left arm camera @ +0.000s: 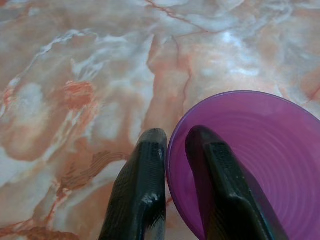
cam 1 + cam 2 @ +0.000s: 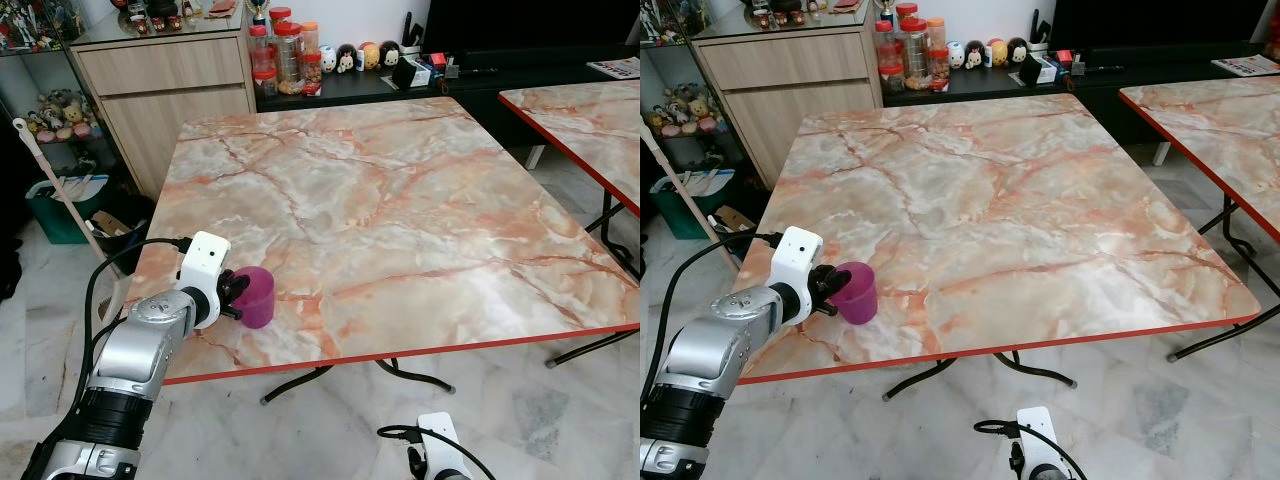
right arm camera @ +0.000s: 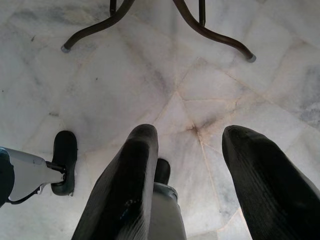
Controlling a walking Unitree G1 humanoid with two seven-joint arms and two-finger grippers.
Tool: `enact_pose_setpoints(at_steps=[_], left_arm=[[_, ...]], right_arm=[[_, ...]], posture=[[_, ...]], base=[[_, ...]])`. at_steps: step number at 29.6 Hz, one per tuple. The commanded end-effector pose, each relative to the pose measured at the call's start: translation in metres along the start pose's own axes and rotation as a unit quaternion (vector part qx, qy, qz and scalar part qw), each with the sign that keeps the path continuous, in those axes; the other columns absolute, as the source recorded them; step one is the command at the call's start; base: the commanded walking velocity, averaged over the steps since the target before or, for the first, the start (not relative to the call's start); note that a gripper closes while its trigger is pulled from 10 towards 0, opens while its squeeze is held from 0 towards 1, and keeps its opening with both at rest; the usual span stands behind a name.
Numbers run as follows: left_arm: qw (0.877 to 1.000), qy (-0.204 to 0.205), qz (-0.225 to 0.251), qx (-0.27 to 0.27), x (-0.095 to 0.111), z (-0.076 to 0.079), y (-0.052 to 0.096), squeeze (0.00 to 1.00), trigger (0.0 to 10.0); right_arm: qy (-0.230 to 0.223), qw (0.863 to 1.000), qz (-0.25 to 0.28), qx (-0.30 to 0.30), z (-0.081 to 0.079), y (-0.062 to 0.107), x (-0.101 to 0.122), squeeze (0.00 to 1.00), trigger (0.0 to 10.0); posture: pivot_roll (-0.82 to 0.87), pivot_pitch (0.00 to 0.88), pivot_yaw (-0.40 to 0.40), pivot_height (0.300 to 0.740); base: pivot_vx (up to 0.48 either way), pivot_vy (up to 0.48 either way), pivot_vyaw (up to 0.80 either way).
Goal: Setting the table
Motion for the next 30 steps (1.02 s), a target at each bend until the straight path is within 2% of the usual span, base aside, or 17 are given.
enact_pose_setpoints(at_steps=[1,14,15,16,17,18,20,21,22,23,25,27,28,29,30], left_arm=[[1.000,-0.014,-0.004,0.004,0.002,-0.003,0.002,0.00,0.0],[1.000,0.000,0.002,0.004,0.000,-0.001,0.003,0.00,0.0],[0.999,0.024,0.019,0.013,0.000,-0.002,0.002,0.00,1.6],[0.997,0.049,0.041,0.041,0.000,-0.007,0.003,0.00,8.5],[0.994,0.067,0.055,0.061,-0.001,-0.011,0.003,0.00,8.5],[0.991,0.081,0.061,0.089,-0.004,-0.016,0.004,0.00,10.0],[0.972,0.126,0.074,0.186,-0.019,-0.041,0.016,0.00,10.0],[0.952,0.169,0.090,0.241,-0.030,-0.055,0.028,0.00,10.0],[0.952,0.169,0.090,0.241,-0.030,-0.055,0.028,0.00,10.0],[0.941,0.176,0.091,0.273,-0.036,-0.063,0.036,0.00,10.0],[0.925,0.173,0.085,0.328,-0.048,-0.079,0.050,0.00,10.0],[0.892,0.158,0.051,0.421,-0.074,-0.103,0.078,0.00,10.0],[0.892,0.158,0.051,0.421,-0.074,-0.103,0.078,0.00,10.0],[0.876,0.095,0.000,0.472,-0.094,-0.115,0.097,0.00,10.0],[0.876,0.095,0.000,0.472,-0.094,-0.115,0.097,0.00,10.0]], right_arm=[[0.000,1.000,0.003,0.002,-0.002,0.000,0.001,0.00,10.0],[0.002,1.000,0.004,0.005,-0.003,-0.001,0.004,0.00,10.0],[0.002,1.000,0.005,0.005,-0.003,-0.001,0.004,0.00,10.0],[0.001,1.000,0.006,0.005,-0.003,-0.001,0.004,0.00,10.0],[0.001,1.000,0.006,0.005,-0.003,-0.001,0.004,0.00,10.0],[0.000,1.000,0.007,0.005,-0.003,-0.001,0.005,0.00,10.0],[-0.001,1.000,0.008,0.005,-0.002,-0.001,0.005,0.00,10.0],[-0.001,1.000,0.009,0.005,-0.001,-0.001,0.006,0.00,10.0],[-0.001,1.000,0.009,0.005,-0.001,-0.001,0.006,0.00,10.0],[0.001,1.000,0.009,0.007,-0.001,-0.001,0.006,0.00,10.0],[0.002,1.000,0.010,0.008,-0.001,-0.001,0.006,0.00,10.0],[0.001,1.000,0.011,0.010,-0.001,-0.001,0.007,0.00,10.0],[0.001,1.000,0.011,0.010,-0.001,-0.001,0.007,0.00,10.0],[0.001,1.000,0.011,0.011,-0.002,-0.001,0.008,0.00,10.0],[0.001,1.000,0.011,0.011,-0.002,-0.001,0.008,0.00,10.0]], posture=[[0.10,0.006,0.036,0.740],[0.11,0.003,0.031,0.740],[0.11,0.000,0.031,0.740],[0.10,0.000,0.031,0.740],[0.10,0.000,0.031,0.740],[0.10,0.000,0.030,0.740],[0.10,0.000,0.025,0.740],[0.11,0.000,0.024,0.740],[0.11,0.000,0.024,0.740],[0.11,0.000,0.018,0.740],[0.12,0.000,0.016,0.740],[0.12,0.000,0.016,0.740],[0.12,0.000,0.016,0.740],[0.12,0.000,0.018,0.740],[0.12,0.000,0.018,0.740]], base=[[0.000,0.000,0.00],[0.000,0.000,0.00],[0.000,0.000,0.00],[0.000,0.000,0.00],[0.000,0.000,0.00],[0.000,0.000,0.00],[0.000,0.000,0.00],[0.000,0.000,0.00],[0.000,0.000,0.00],[0.000,0.000,0.00],[0.000,0.000,0.00],[0.000,0.000,0.00],[0.000,0.000,0.00],[0.000,0.000,0.00],[0.000,0.000,0.00]])
Point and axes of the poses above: a point about 5 cm out from each wrist's last joint towards the gripper, its own y axis pointing back from the gripper into the wrist, its own x axis along the axis of the wrist's last joint, z = x × y, the point moved 2 cm from there along -y, pointing out of the wrist towards the gripper, and after that the axes turned 14 degrees about -y, right-handed, at the moved point
